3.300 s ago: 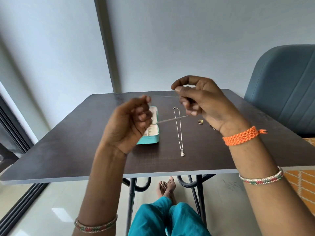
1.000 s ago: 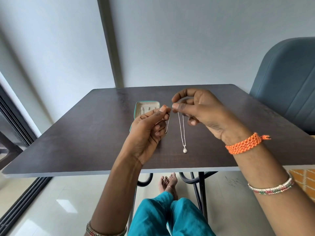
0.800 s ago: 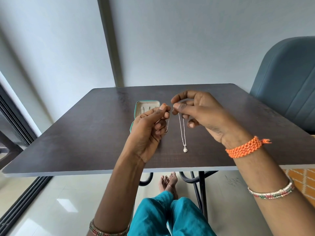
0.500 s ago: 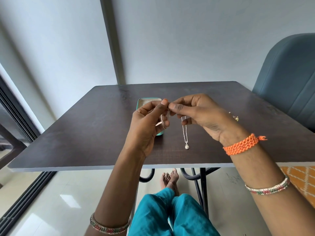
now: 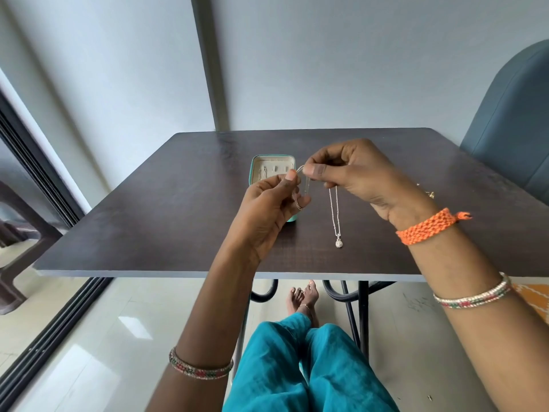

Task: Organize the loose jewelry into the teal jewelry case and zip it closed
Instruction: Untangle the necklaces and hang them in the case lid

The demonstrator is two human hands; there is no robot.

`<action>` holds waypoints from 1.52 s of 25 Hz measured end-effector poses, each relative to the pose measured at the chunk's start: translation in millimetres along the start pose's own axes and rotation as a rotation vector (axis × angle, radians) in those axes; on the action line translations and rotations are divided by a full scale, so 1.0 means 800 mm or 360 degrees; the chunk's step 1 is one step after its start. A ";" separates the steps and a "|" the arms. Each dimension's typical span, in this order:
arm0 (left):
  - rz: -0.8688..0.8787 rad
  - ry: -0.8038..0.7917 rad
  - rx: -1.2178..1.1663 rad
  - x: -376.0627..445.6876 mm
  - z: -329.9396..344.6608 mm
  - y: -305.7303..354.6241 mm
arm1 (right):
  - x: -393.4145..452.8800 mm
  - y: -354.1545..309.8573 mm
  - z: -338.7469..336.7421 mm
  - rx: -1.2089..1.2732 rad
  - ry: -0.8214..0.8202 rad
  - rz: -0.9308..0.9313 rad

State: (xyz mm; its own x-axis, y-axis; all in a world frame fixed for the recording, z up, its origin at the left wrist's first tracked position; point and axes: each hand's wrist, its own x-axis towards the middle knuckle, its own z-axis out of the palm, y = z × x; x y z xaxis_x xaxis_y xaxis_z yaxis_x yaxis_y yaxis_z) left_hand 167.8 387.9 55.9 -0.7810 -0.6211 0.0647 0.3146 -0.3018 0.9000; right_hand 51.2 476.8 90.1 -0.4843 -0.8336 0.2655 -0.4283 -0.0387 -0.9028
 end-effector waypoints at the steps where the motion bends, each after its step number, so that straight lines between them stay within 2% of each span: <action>1: -0.0030 0.0051 -0.0032 0.002 -0.002 -0.003 | 0.005 0.001 0.006 -0.0077 0.0025 -0.0059; 5: -0.0099 0.0295 0.0155 0.013 -0.009 -0.011 | 0.036 0.001 0.017 -0.0129 0.0197 -0.0232; 9: -0.0048 0.0342 0.0137 0.035 -0.018 -0.007 | 0.078 0.014 0.023 -0.0068 0.0288 -0.0243; 13: -0.0276 0.0300 -0.0002 0.048 -0.022 -0.004 | 0.102 0.033 0.032 -0.0032 0.0438 -0.0237; 16: -0.0260 0.0341 -0.0120 0.067 -0.034 0.003 | 0.116 0.038 0.027 -0.0257 0.0402 -0.0300; 19: -0.0156 0.0493 -0.0006 0.093 -0.055 0.021 | 0.126 0.035 0.014 -0.0461 0.0383 -0.0317; 22: 0.0023 0.0669 0.0346 0.148 -0.083 0.027 | 0.146 0.048 0.007 -0.0512 0.0303 -0.0194; 25: 0.0164 0.0851 0.1125 0.207 -0.116 0.010 | 0.165 0.066 0.015 -0.0439 0.0254 -0.0044; 27: 0.0010 0.0774 0.1381 0.229 -0.133 -0.011 | 0.173 0.076 0.021 -0.0507 0.0229 -0.0014; 30: -0.0188 0.0566 0.1439 0.242 -0.148 -0.041 | 0.181 0.093 0.029 -0.0623 0.0178 0.0045; 32: -0.0170 0.0460 0.1448 0.252 -0.152 -0.056 | 0.180 0.100 0.036 -0.0614 0.0197 0.0040; 38: -0.0021 0.0494 0.1104 0.263 -0.165 -0.065 | 0.179 0.111 0.042 -0.0472 0.0206 -0.0106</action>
State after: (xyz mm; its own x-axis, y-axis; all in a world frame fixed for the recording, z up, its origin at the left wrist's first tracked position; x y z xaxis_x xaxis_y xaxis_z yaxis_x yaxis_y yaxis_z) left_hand 58.5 177.2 -34.4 -0.5622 -0.8267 0.0201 -0.1851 0.1495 0.9713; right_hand -30.7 335.3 36.4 -0.5328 -0.7568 0.3786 -0.6566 0.0875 -0.7491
